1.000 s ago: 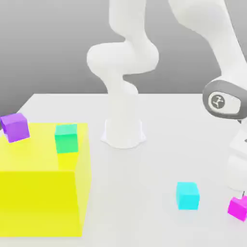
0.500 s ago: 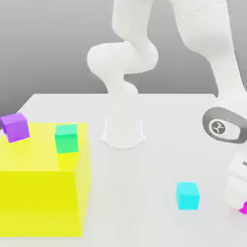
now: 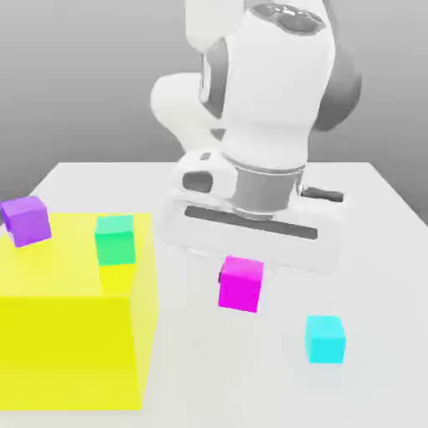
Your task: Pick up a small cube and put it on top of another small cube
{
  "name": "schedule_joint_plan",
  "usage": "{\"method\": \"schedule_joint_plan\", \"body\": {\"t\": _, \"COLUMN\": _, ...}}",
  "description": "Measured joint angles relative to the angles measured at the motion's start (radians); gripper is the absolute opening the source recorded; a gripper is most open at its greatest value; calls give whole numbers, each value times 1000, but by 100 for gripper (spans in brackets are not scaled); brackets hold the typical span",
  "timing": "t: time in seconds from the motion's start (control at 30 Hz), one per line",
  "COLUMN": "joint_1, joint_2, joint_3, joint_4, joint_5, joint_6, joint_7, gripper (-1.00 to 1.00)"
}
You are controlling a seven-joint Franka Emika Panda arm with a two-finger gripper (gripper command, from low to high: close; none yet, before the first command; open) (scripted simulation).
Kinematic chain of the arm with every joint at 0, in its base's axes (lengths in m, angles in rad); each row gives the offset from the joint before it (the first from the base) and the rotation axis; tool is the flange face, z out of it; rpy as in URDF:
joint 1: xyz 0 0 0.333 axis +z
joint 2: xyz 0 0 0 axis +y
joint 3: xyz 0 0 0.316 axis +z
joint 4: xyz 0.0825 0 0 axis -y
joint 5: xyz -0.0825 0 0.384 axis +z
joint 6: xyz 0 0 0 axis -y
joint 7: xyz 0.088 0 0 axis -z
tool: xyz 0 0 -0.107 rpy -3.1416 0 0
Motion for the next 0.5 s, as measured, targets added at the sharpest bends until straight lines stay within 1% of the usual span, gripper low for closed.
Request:
{"method": "schedule_joint_plan", "body": {"t": 0.23, "joint_1": -158, "joint_2": -247, "joint_3": -134, "joint_4": -40, "joint_5": 75, "joint_6": -188, "joint_7": 151, "gripper": -100}}
{"method": "schedule_joint_plan", "body": {"t": 0.3, "joint_1": -172, "joint_2": -247, "joint_3": -149, "joint_4": -79, "joint_5": 82, "joint_6": -148, "joint_7": 165, "gripper": -100}}
{"method": "schedule_joint_plan", "body": {"t": 0.37, "joint_1": -176, "joint_2": -220, "joint_3": -154, "joint_4": -127, "joint_5": 84, "joint_6": -72, "joint_7": 168, "gripper": -100}}
{"method": "schedule_joint_plan", "body": {"t": 0.4, "joint_1": -178, "joint_2": -210, "joint_3": -154, "joint_4": -144, "joint_5": 84, "joint_6": -44, "joint_7": 168, "gripper": 100}}
{"method": "schedule_joint_plan", "body": {"t": 0.5, "joint_1": -178, "joint_2": -210, "joint_3": -154, "joint_4": -144, "joint_5": 84, "joint_6": -44, "joint_7": 167, "gripper": 100}}
